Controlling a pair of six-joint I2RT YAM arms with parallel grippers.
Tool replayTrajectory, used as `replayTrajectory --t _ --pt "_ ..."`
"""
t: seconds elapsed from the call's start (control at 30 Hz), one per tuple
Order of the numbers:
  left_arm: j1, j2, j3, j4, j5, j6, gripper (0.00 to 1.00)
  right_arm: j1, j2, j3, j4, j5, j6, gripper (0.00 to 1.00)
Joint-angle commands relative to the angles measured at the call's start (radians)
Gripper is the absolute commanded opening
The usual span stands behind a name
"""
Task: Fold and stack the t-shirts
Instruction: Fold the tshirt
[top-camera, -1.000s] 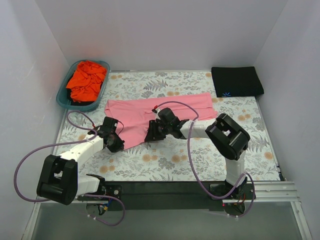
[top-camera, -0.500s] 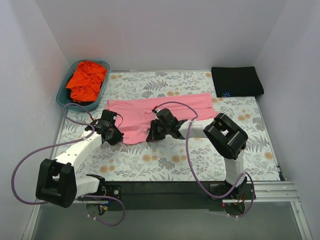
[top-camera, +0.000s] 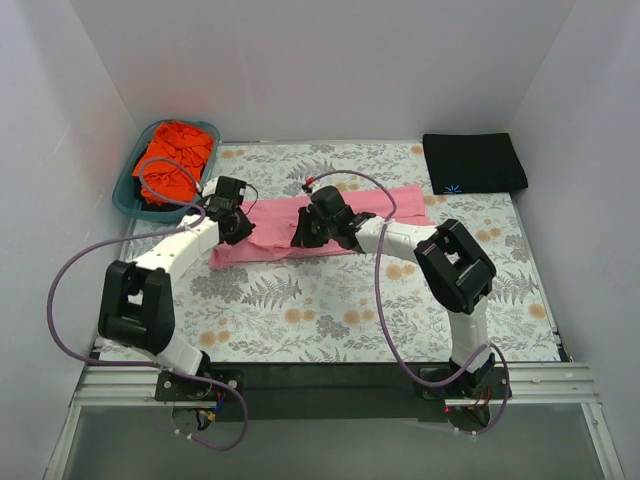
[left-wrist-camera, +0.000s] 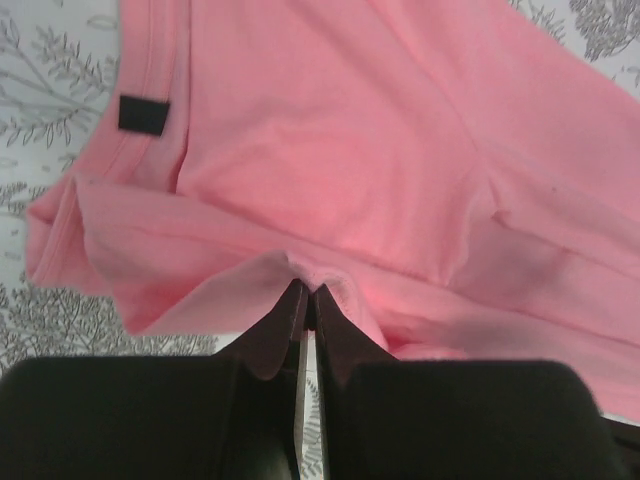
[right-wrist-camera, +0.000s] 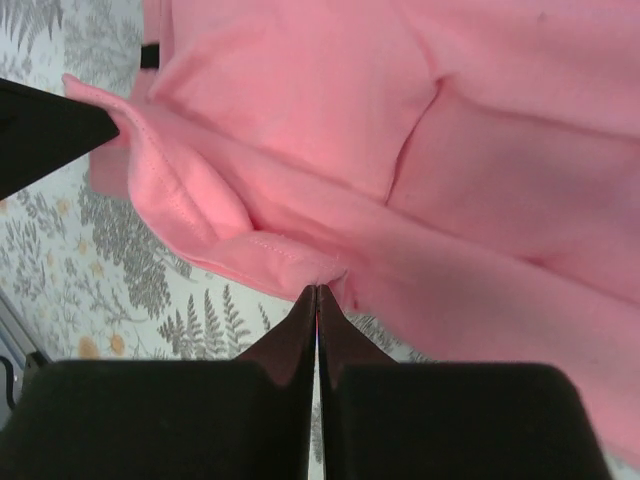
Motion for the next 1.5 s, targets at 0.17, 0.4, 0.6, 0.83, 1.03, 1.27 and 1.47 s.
replayTrajectory --t 0.17,0.4,0.6,0.83,1.03,1.27,1.47 --pt "0.034 0.140 0.178 0.138 -0.090 0.125 0.00 -0.092 0.117 0.202 -0.019 -0.015 -0.074 0.01" --pt "0.054 0.228 0.225 0.241 -0.083 0.166 0.00 -0.139 0.215 0.340 -0.021 -0.044 -0.125 0.01" --pt "0.058 0.297 0.248 0.304 -0.074 0.202 0.00 -0.155 0.278 0.423 -0.021 -0.057 -0.142 0.01" --pt "0.063 0.343 0.251 0.316 -0.098 0.190 0.00 -0.167 0.306 0.429 -0.021 -0.060 -0.150 0.01" --pt "0.075 0.354 0.245 0.330 -0.104 0.165 0.00 -0.176 0.324 0.444 -0.022 -0.049 -0.168 0.03" --pt "0.075 0.363 0.243 0.356 -0.083 0.171 0.34 -0.187 0.288 0.432 -0.022 -0.014 -0.209 0.33" --pt "0.077 0.238 0.223 0.327 -0.077 0.157 0.77 -0.205 0.153 0.363 -0.067 0.072 -0.311 0.52"
